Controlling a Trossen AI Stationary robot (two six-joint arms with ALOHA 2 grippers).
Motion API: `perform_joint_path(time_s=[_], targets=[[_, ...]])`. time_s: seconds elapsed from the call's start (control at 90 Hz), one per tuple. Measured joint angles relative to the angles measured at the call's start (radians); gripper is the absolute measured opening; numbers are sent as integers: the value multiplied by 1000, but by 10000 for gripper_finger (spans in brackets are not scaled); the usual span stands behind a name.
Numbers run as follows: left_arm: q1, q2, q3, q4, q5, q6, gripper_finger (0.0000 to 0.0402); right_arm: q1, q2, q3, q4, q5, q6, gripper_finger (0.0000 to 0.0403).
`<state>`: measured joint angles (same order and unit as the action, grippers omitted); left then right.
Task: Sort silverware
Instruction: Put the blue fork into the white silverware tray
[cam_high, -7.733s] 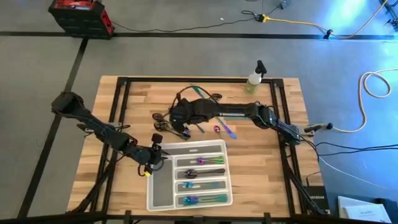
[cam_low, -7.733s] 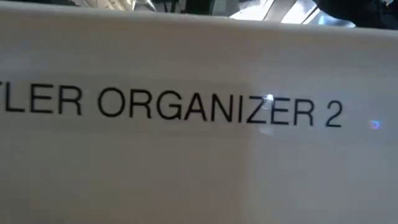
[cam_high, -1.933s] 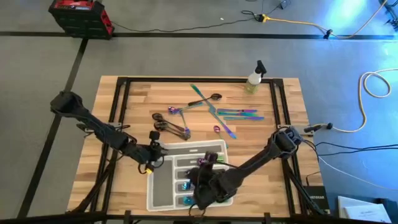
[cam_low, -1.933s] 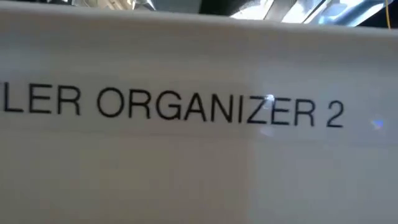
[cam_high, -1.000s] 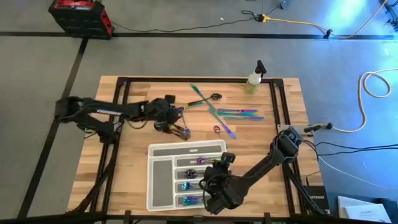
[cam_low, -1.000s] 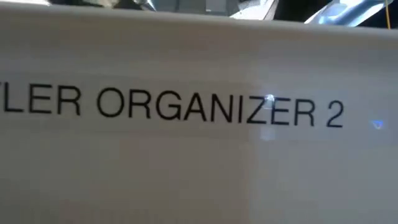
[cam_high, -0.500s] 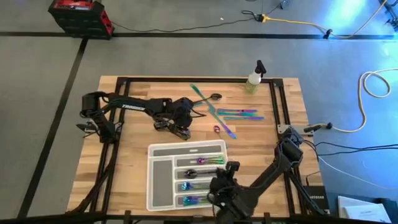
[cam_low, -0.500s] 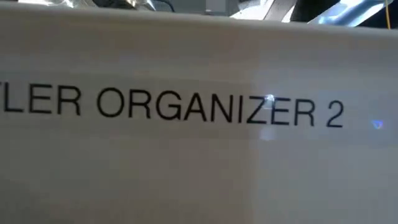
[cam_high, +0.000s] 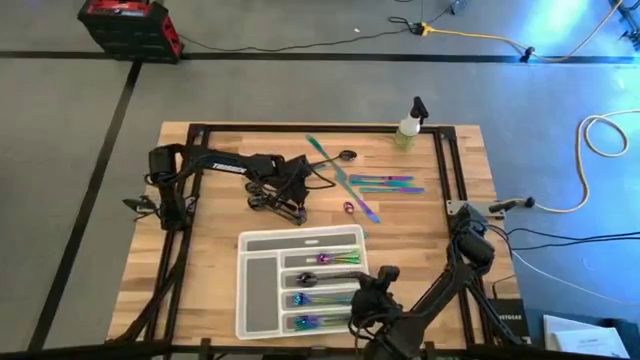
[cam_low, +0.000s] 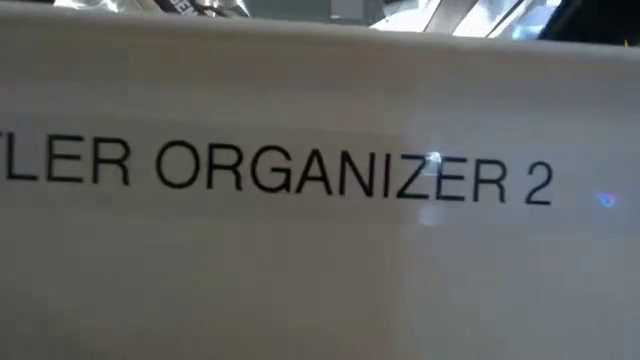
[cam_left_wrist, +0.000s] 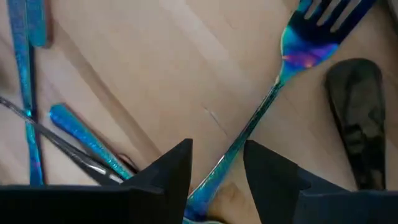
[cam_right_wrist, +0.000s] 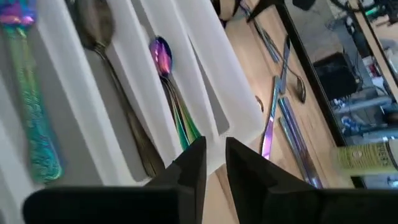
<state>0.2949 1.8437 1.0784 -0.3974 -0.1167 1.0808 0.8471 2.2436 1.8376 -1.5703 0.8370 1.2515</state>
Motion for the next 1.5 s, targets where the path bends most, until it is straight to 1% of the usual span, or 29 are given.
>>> perform_joint_path(time_s=[0.078, 0.189, 0.278, 0.467, 0.6, 0.644, 0.778, 0.856, 1.0, 1.144, 1.256, 1.344, 1.5], targets=[[5, 16, 0, 9, 1, 1, 131, -3, 0, -21, 0, -11, 11, 44], [13, 43, 2, 11, 29, 19, 131, -3, 0, -39, 0, -16, 30, 44], [14, 57, 3, 1, 46, 21, 121, -3, 0, -41, 1, -17, 34, 44], [12, 63, 3, -17, 64, 25, 66, -2, 0, -41, 0, -16, 35, 44], [11, 65, 12, -34, 68, -10, 18, -2, 0, -41, 0, -9, 35, 44], [11, 65, 19, -41, 70, -31, 8, -2, 0, -41, -1, -9, 35, 44], [3, 69, 42, -54, 73, -154, 5, -3, 0, -41, 0, -8, 35, 44], [-3, 64, 60, -42, 99, -238, 4, -3, 0, -41, 0, 3, 38, 44], [-24, 48, 79, 3, 131, -364, 3, -3, -4, -41, 0, 84, 95, 44], [-42, 0, 82, 47, 164, -504, 2, -3, -33, -41, -1, 163, 137, 44], [-57, -27, 82, 86, 181, -630, 2, -3, -57, -41, -2, 214, 165, 44], [-69, -55, 82, 135, 184, -740, 2, -6, -73, -41, -2, 276, 211, 44], [-91, -83, 83, 198, 188, -870, 0, -24, -79, -55, 0, 300, 257, 44]])
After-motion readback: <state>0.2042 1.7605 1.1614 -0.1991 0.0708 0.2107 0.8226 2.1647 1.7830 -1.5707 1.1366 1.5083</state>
